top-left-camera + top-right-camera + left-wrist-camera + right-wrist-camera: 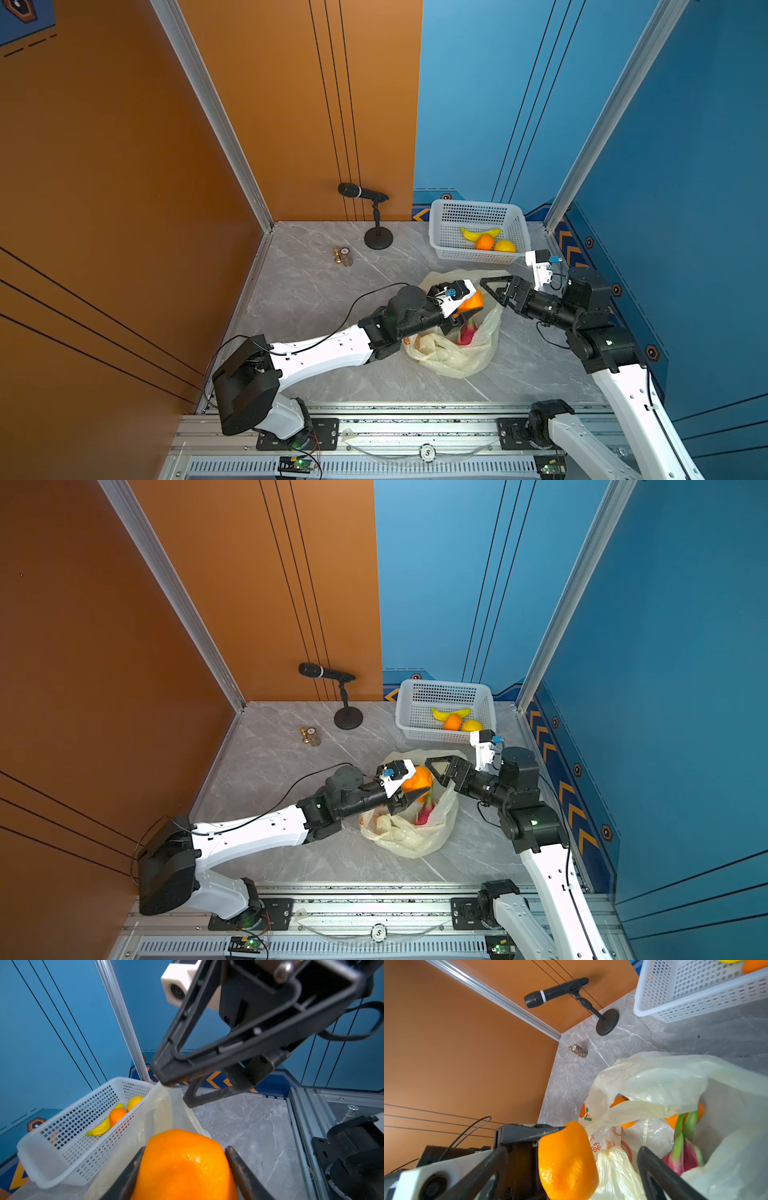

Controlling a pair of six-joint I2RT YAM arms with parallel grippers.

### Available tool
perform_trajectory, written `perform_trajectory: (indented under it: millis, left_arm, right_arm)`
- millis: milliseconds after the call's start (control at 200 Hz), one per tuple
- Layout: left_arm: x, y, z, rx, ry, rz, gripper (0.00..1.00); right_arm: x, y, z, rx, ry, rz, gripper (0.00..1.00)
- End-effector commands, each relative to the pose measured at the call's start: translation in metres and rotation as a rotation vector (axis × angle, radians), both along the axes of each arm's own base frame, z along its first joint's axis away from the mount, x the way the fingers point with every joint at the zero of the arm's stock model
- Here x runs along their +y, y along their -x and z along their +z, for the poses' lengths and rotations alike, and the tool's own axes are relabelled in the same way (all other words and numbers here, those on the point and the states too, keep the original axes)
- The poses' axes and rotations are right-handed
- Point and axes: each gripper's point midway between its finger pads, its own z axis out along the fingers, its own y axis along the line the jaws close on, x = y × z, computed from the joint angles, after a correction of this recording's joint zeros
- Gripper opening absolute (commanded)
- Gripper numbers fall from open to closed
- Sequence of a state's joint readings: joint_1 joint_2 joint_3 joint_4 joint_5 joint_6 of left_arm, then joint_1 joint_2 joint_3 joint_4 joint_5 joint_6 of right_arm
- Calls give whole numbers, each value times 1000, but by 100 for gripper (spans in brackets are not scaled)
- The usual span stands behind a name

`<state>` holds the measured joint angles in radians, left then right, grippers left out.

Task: Untie the knot of the plastic bag and take out the fruit
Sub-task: 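Lift the orange with the left gripper and pass it to the right gripper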

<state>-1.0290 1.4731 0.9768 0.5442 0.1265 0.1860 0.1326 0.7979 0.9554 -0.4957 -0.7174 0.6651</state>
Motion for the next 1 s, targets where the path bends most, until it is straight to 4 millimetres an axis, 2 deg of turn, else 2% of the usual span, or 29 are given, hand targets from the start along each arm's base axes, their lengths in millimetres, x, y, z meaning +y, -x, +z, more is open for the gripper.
perform_trajectory:
  millis: [0,80,215,225,245,350,521,576,621,716,791,816,996]
  left_arm:
    - [-3,11,33,-106,51,-52,43]
    - [-4,14,41,-119,63,-71,42]
    - [-8,24,42,-128,64,-107,43]
    - [-9,24,53,-142,82,-108,43]
    - [-10,25,58,-150,90,-109,43]
    - [-15,28,61,-164,90,-123,43]
    - [-20,28,58,-173,68,-131,43]
    - [-20,27,57,-173,59,-127,43]
    - [-20,26,56,-168,55,-117,48]
    - [-17,23,54,-154,49,-76,73]
    - [-13,19,52,-142,38,-28,85]
    - [-10,17,51,-136,32,-8,92]
    - [9,-5,39,-81,-12,106,98]
  right_arm:
    - [13,16,15,-57,-4,113,96]
    - [18,20,16,-68,-5,146,92]
    - [27,23,13,-64,3,186,81]
    - [27,23,12,-62,4,187,81]
    - [29,24,12,-58,5,193,79]
    - [33,26,10,-53,19,206,73]
    - [33,24,5,-54,36,186,47]
    - [31,22,6,-63,40,168,42]
    - [30,20,8,-72,40,155,39]
    - [27,13,11,-92,47,123,34]
    - [24,6,16,-113,49,84,31]
    - [22,2,19,-124,50,70,31]
    - [16,-25,40,-206,53,-5,29]
